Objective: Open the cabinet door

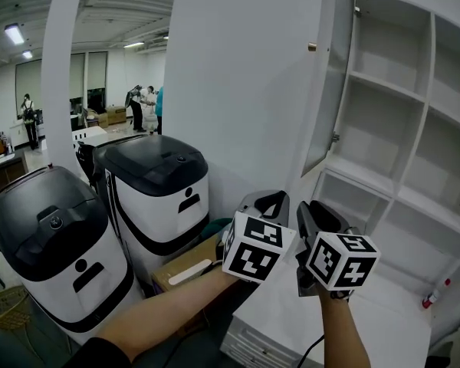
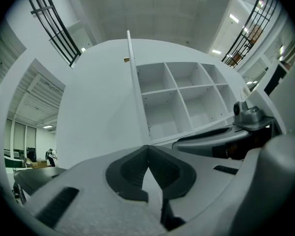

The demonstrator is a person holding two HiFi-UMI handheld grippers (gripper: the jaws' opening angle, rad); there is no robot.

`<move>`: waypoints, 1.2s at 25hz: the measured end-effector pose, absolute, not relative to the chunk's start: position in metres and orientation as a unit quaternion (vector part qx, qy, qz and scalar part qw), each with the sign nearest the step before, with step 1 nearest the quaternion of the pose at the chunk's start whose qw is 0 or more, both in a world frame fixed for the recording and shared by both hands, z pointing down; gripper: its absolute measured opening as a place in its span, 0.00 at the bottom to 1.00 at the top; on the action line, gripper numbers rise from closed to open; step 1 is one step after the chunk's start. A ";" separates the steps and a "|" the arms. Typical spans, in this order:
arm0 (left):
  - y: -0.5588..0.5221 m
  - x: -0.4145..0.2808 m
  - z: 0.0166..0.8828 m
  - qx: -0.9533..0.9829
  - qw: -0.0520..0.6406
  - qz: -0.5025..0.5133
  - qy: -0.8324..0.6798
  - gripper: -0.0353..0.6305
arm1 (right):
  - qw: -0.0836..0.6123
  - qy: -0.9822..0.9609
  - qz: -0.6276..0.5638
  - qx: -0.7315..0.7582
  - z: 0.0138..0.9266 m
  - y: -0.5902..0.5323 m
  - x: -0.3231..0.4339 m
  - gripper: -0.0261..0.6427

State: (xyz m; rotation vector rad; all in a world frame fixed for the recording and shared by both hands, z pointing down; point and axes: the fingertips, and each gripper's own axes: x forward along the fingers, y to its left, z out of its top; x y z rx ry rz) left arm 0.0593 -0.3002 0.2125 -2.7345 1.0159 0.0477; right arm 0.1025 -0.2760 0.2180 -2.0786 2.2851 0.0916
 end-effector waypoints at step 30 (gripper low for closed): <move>-0.208 0.164 0.222 -0.949 0.093 0.024 0.299 0.07 | 0.013 0.712 0.054 -0.700 0.219 -0.175 0.199 0.08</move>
